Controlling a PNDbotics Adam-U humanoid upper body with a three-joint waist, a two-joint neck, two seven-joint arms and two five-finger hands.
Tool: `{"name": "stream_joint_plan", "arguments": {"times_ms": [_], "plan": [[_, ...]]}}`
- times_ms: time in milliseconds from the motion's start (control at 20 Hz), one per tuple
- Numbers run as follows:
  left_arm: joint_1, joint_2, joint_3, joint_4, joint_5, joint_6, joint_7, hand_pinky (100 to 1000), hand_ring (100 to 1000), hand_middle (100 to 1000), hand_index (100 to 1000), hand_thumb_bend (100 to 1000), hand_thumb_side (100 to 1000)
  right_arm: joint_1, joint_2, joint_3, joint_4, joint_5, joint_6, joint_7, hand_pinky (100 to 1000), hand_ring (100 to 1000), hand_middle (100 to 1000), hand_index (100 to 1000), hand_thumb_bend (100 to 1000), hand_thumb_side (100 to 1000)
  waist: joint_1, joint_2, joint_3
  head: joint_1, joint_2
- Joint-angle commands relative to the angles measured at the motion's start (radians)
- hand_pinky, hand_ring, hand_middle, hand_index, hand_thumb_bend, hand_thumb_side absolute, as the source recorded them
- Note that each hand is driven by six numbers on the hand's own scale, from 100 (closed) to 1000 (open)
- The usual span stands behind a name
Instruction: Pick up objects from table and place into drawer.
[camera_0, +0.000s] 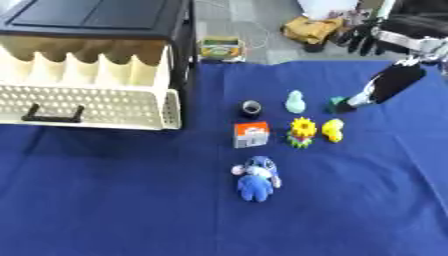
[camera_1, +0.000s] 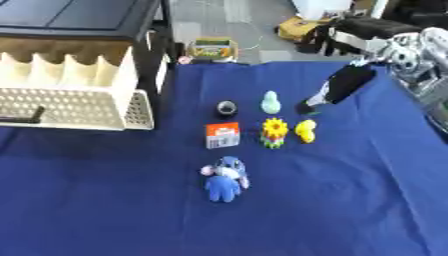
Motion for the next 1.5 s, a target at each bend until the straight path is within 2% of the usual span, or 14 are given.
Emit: {"name": "stream_joint_plan", "arguments": {"times_ms": [50,650,900,1150,1500], "plan": [[-0.011,0.009,0.006,-0.012,-0.004,0.001,-0.008,100,100,100,824,306,1000,-0.026,-0.008,0.002,0.01,-0.008,0.009,0.029,666,710,734,924,747,332,-0.002,-0.017,0.002,-0.005,-0.006],[-0.01,-0.001,0.009,-0.012,0.002,0.009,-0.012,100,100,100,817,301,1000,-0.052,0.051,0.038,0.065,-0.01,0.022,0.092,651,706,719,909,684,264,-0.001,-0.016,0.01,-0.012,-0.006],[-0.008,-0.005,0.009,-0.012,0.005,0.012,-0.016,100,100,100,813,296,1000,-0.051,0.069,0.043,0.078,-0.021,0.024,0.105,647,704,700,897,691,266,0.0,-0.013,0.012,-0.014,-0.008],[-0.006,-0.009,0.009,-0.012,0.007,0.013,-0.017,100,100,100,802,285,1000,-0.048,0.081,0.048,0.094,-0.011,0.028,0.104,641,697,639,874,700,278,0.0,-0.01,0.014,-0.02,-0.008],[-0.005,-0.013,0.011,-0.012,0.008,0.015,-0.02,100,100,100,792,280,1000,-0.05,0.099,0.059,0.111,-0.007,0.016,0.11,638,694,636,865,691,278,0.001,-0.005,0.017,-0.024,-0.009]]}}
